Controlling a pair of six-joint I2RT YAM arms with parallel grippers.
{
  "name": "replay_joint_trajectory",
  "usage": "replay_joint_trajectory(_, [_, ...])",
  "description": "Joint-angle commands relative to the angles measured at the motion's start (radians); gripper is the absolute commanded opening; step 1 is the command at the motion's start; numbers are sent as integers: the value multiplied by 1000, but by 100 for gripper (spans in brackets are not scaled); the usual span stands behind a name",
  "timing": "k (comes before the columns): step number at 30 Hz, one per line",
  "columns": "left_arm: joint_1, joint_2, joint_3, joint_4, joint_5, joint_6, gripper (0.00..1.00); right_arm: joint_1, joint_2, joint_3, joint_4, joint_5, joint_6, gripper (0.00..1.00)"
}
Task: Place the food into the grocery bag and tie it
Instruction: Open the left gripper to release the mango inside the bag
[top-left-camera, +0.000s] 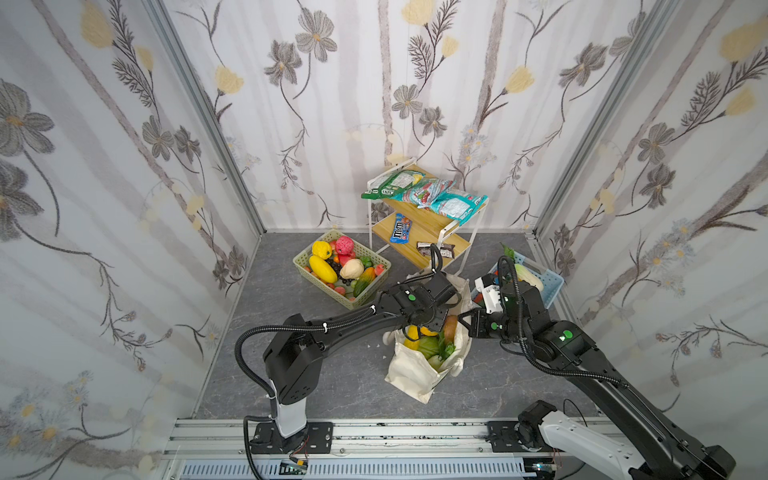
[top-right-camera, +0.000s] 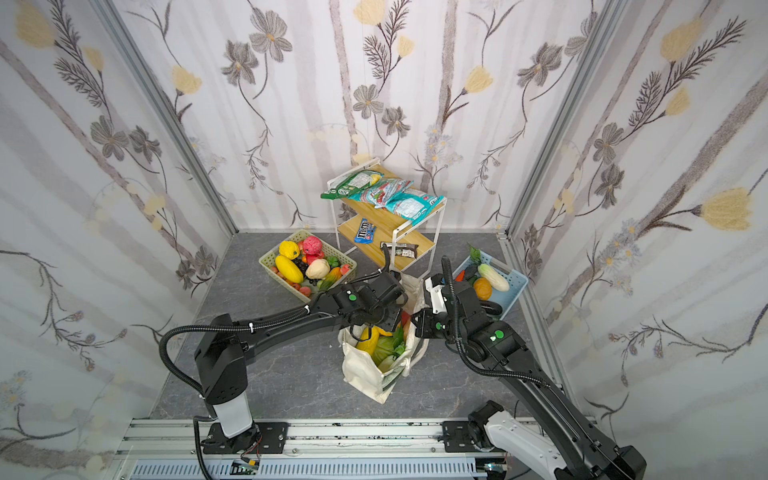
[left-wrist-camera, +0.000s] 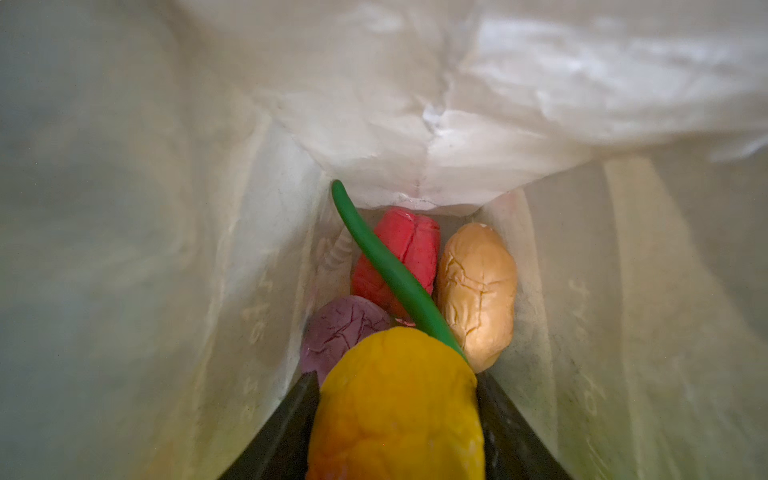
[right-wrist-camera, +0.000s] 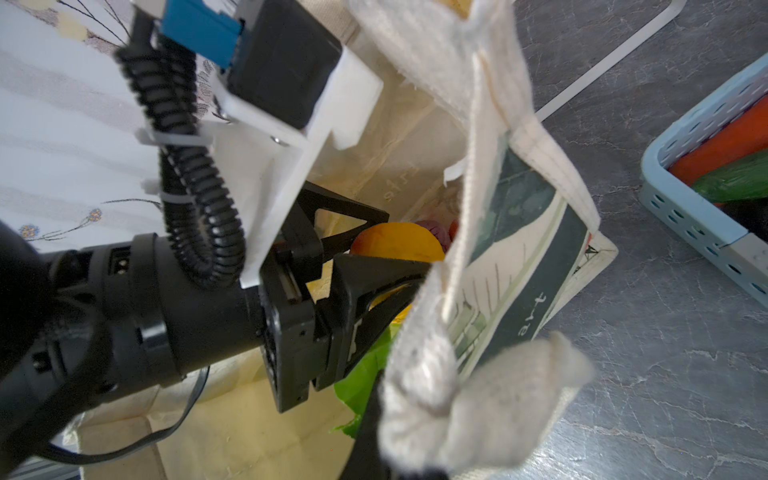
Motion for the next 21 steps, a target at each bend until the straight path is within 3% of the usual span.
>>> replay_joint_trajectory(1, [-2,-1,-16,27,-30,-18,45,2,3,-5,39,8,-2,3])
replay_joint_trajectory(14, [-16,60,-13,26,-5,-24,47,2,2,-11,42,10,0,3])
replay_joint_trajectory(21, [-16,63,-4,20,-5,-30,56,2,-2,-15,43,9,-1,3])
